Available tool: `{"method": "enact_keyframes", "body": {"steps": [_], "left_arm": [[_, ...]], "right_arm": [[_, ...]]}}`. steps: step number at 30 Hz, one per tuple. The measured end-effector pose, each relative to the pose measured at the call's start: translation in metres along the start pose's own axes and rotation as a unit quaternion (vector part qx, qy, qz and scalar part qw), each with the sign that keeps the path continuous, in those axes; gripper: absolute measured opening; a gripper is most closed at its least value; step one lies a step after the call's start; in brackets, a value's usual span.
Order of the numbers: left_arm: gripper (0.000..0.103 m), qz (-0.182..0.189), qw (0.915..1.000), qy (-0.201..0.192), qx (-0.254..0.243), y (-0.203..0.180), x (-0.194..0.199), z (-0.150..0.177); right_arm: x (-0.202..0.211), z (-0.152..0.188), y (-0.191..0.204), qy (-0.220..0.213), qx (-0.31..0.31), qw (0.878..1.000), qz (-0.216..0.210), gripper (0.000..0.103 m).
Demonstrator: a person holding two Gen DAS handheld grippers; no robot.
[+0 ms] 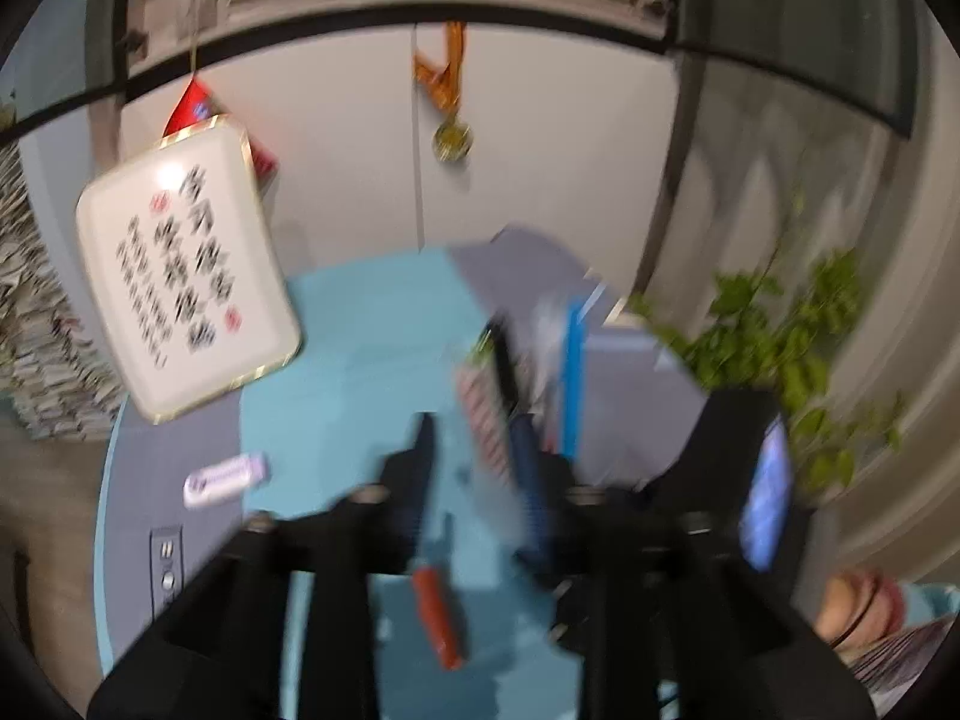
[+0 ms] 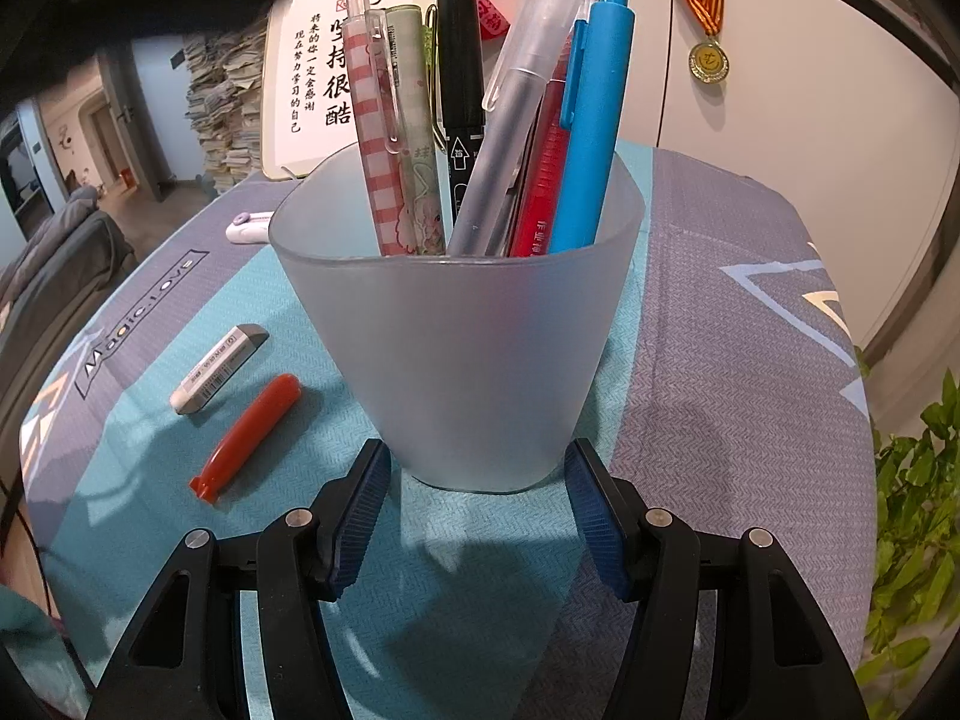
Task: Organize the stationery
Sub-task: 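Move the left gripper to the orange pen and close on it, then lift the orange pen and lower it into the frosted cup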
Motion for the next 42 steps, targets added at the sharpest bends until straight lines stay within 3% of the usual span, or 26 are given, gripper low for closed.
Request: {"method": "enact_keyframes", "body": {"steps": [8, 13, 15, 22, 25, 27, 30, 42], "left_arm": [[0.040, -0.024, 0.9944, 0.102, 0.003, 0.013, -0.039, 0.069], [0.037, -0.028, 0.9927, 0.117, 0.010, 0.019, -0.049, 0.076], [0.024, -0.026, 0.9915, 0.126, 0.017, 0.022, -0.054, 0.080], [0.023, -0.019, 0.9876, 0.153, 0.029, 0.025, -0.068, 0.092], [0.024, -0.021, 0.9880, 0.151, 0.026, 0.025, -0.070, 0.092], [0.014, -0.023, 0.9882, 0.149, 0.029, 0.027, -0.070, 0.092], [0.014, -0.024, 0.9883, 0.147, 0.031, 0.029, -0.068, 0.092], [0.012, -0.026, 0.9972, 0.066, 0.024, 0.028, -0.013, 0.054]], "right_arm": [[0.000, 0.000, 0.000, 0.000, 0.000, 1.000, 0.000, 0.063], [0.000, 0.000, 0.000, 0.000, 0.000, 1.000, 0.000, 0.063], [0.000, 0.000, 0.000, 0.000, 0.000, 1.000, 0.000, 0.063], [0.000, 0.000, 0.000, 0.000, 0.000, 1.000, 0.000, 0.063], [0.000, 0.000, 0.000, 0.000, 0.000, 1.000, 0.000, 0.063], [0.000, 0.000, 0.000, 0.000, 0.000, 1.000, 0.000, 0.063], [0.000, 0.000, 0.000, 0.000, 0.000, 1.000, 0.000, 0.063], [0.000, 0.000, 0.001, 0.000, 0.000, 1.000, 0.000, 0.063]]}}
Point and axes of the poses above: each gripper's, at about its wrist camera, not at the fingertips, and x roughly against the way its jaws point, y to its left, z to its underside, the point moved 7 cm from there along -x, roughly the way its jaws point, and after that the axes turned 3 degrees about -y, right-handed, at the moved point
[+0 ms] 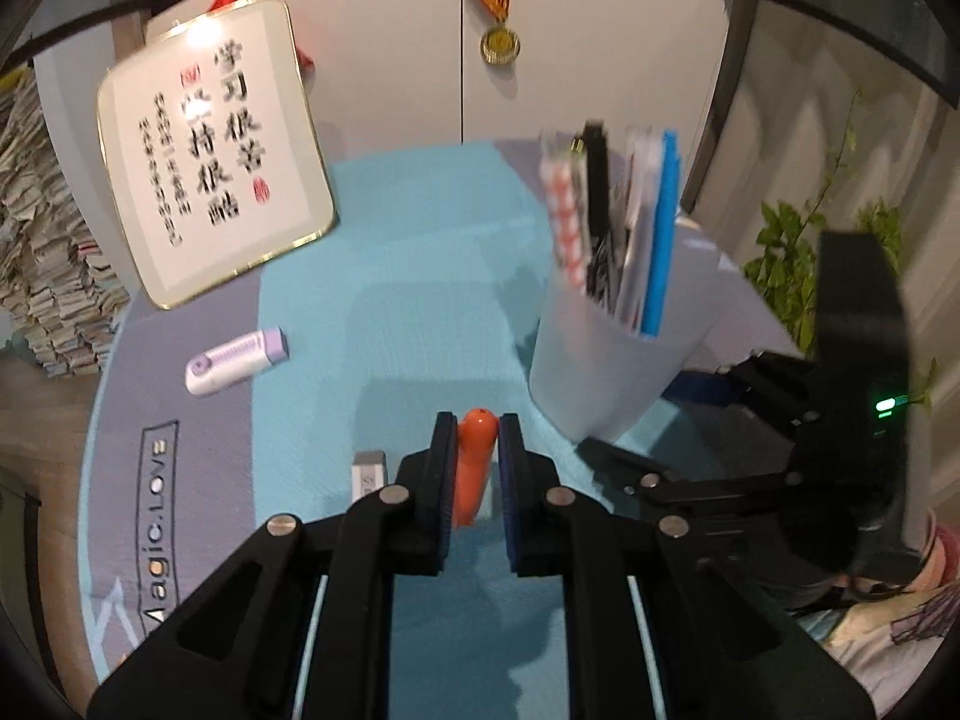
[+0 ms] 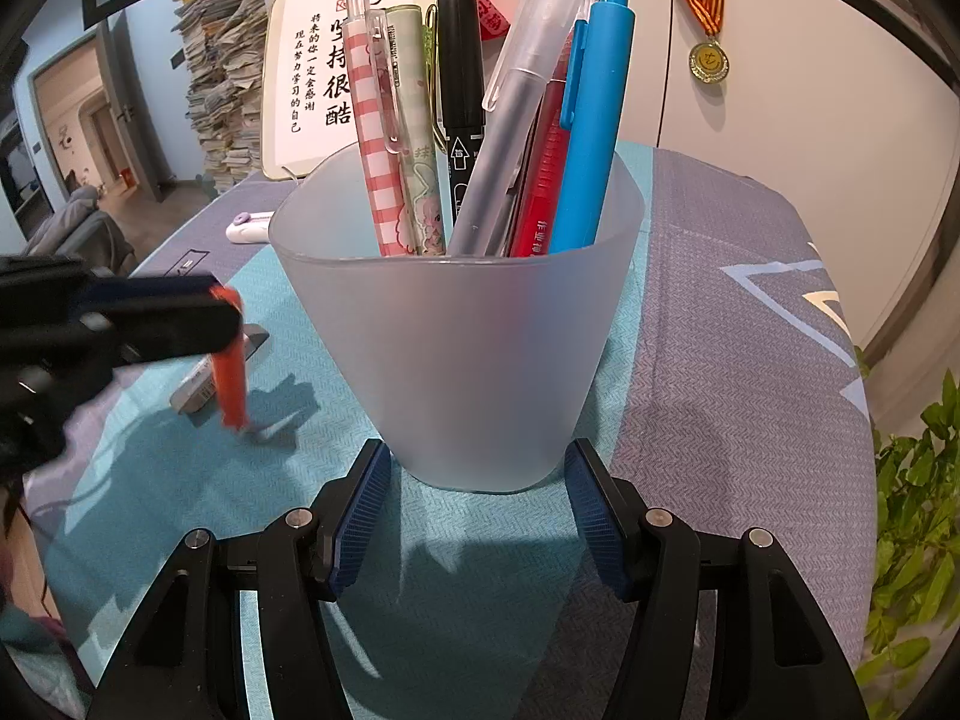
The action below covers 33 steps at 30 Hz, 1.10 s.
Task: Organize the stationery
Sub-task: 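Lift the orange pen and lower it into the frosted cup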
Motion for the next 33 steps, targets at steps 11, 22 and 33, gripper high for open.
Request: {"method": "enact_keyframes", "body": {"steps": [11, 22, 33], "left_arm": [[0.011, 0.017, 0.9973, -0.071, -0.008, -0.015, 0.040, -0.033], [0.011, 0.053, 0.9899, -0.129, -0.024, -0.044, 0.062, -0.067], [0.011, 0.085, 0.9875, -0.132, -0.002, -0.052, 0.050, -0.084]], "right_arm": [[0.000, 0.000, 0.000, 0.000, 0.000, 1.000, 0.000, 0.063], [0.000, 0.000, 0.000, 0.000, 0.000, 1.000, 0.000, 0.063], [0.000, 0.000, 0.000, 0.000, 0.000, 1.000, 0.000, 0.063]]}}
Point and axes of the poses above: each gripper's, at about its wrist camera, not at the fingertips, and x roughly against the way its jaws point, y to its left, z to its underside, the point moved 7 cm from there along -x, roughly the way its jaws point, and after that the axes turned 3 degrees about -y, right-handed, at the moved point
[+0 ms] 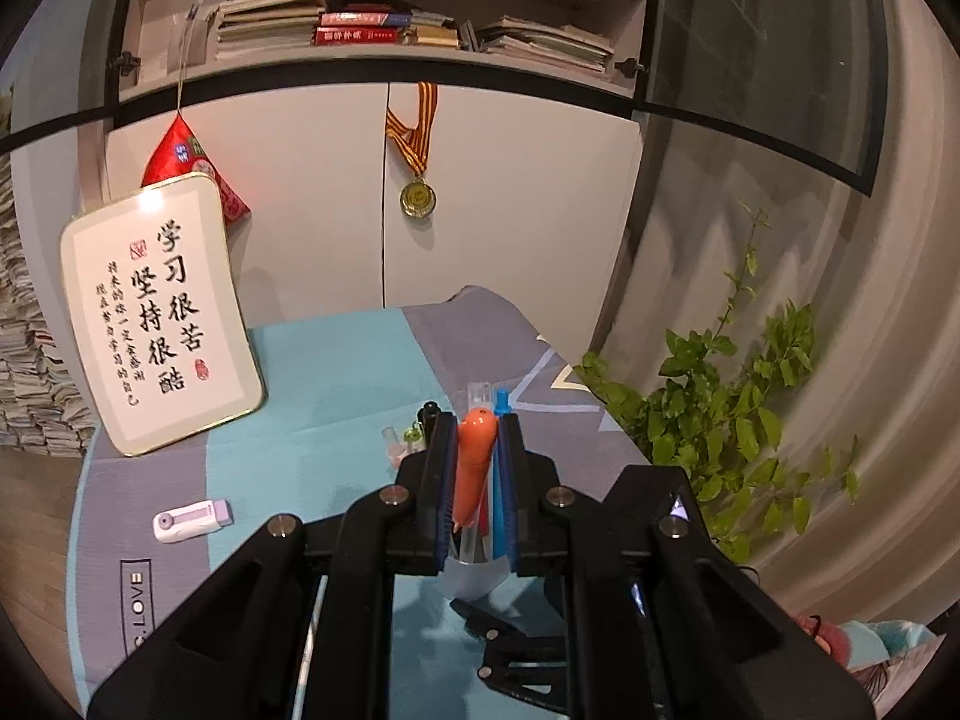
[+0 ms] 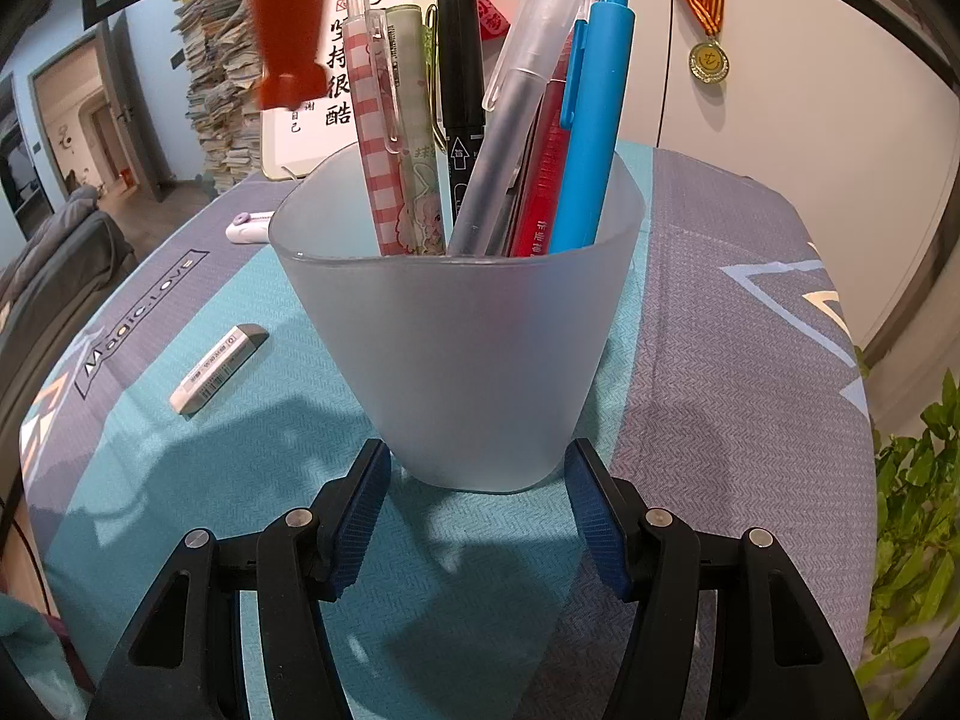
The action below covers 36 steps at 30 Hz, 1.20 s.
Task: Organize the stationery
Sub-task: 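Lift the orange pen and lower it into the frosted cup, then move the left gripper to the grey eraser and grasp it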
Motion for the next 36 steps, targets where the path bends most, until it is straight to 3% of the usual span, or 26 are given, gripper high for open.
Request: {"method": "enact_keyframes", "body": {"steps": [25, 32, 36], "left_arm": [[0.012, 0.003, 0.9984, 0.056, -0.010, 0.000, -0.028, 0.024], [0.012, -0.001, 0.9984, 0.056, -0.010, 0.003, -0.027, 0.023], [0.012, -0.015, 0.9992, 0.037, -0.006, 0.018, -0.010, 0.016]], "right_arm": [[0.000, 0.000, -0.001, 0.000, 0.000, 1.000, 0.000, 0.063], [0.000, 0.000, 0.000, 0.000, 0.000, 1.000, 0.000, 0.063], [0.001, 0.000, 0.000, 0.000, 0.000, 1.000, 0.000, 0.063]]}}
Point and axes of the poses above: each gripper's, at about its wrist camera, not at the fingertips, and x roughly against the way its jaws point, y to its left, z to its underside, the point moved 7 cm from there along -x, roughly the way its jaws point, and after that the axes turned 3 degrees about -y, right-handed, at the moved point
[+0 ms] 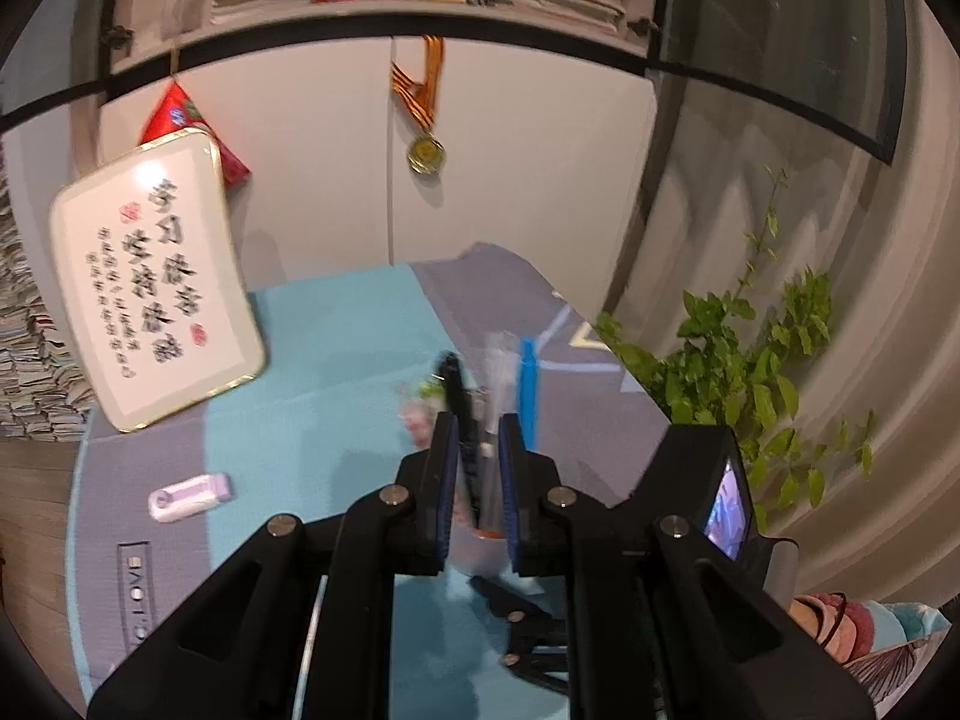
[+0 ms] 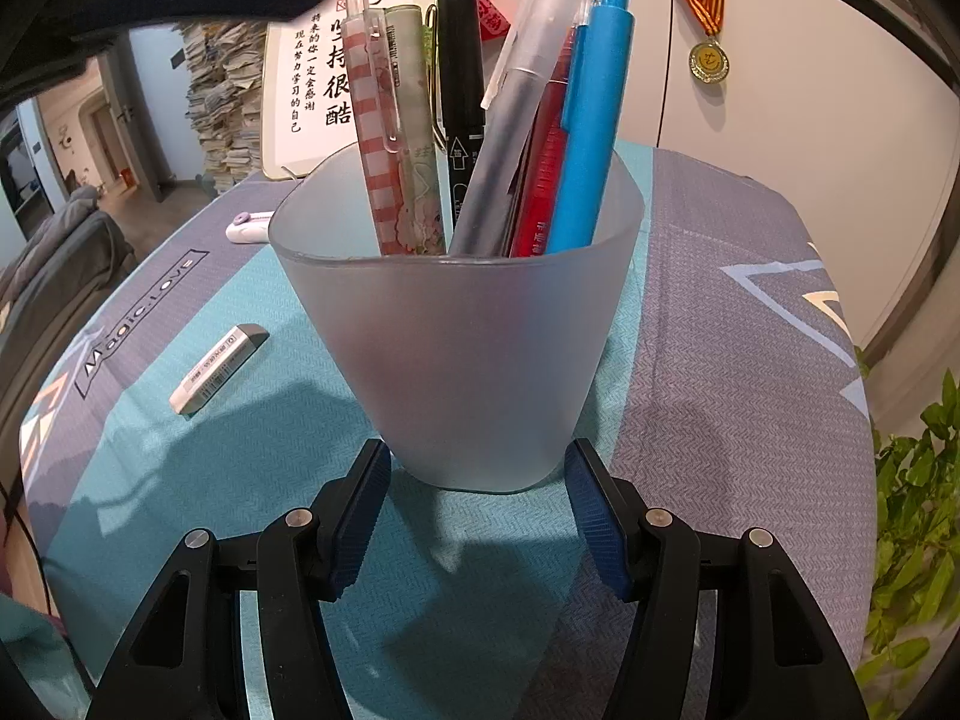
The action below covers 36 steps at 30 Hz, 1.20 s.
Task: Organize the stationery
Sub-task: 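Move the left gripper to the grey eraser and grasp it, then lower the grey eraser into the frosted cup and open the left gripper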
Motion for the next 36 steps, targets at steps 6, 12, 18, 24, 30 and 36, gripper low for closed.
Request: {"method": "enact_keyframes", "body": {"steps": [6, 12, 18, 24, 30, 36], "left_arm": [[0.024, -0.060, 0.9978, 0.011, 0.026, 0.050, 0.015, 0.018], [0.024, -0.095, 0.9911, 0.082, 0.044, 0.083, 0.000, 0.066], [0.024, -0.089, 0.9855, 0.140, 0.034, 0.082, -0.025, 0.099], [0.024, -0.097, 0.9815, 0.162, 0.031, 0.086, -0.044, 0.110], [0.028, -0.102, 0.9799, 0.168, 0.037, 0.092, -0.053, 0.113], [0.021, -0.098, 0.9797, 0.170, 0.039, 0.094, -0.062, 0.117]], "right_arm": [[0.000, 0.000, 0.000, 0.000, 0.000, 1.000, 0.000, 0.063], [0.000, 0.000, 0.000, 0.000, 0.000, 1.000, 0.000, 0.063], [0.000, 0.000, 0.000, 0.000, 0.000, 1.000, 0.000, 0.063], [0.000, 0.000, 0.000, 0.000, 0.001, 1.000, 0.001, 0.063], [0.000, 0.000, 0.000, 0.000, 0.001, 1.000, 0.000, 0.063], [0.000, 0.000, 0.000, 0.000, 0.001, 1.000, 0.000, 0.063]]}}
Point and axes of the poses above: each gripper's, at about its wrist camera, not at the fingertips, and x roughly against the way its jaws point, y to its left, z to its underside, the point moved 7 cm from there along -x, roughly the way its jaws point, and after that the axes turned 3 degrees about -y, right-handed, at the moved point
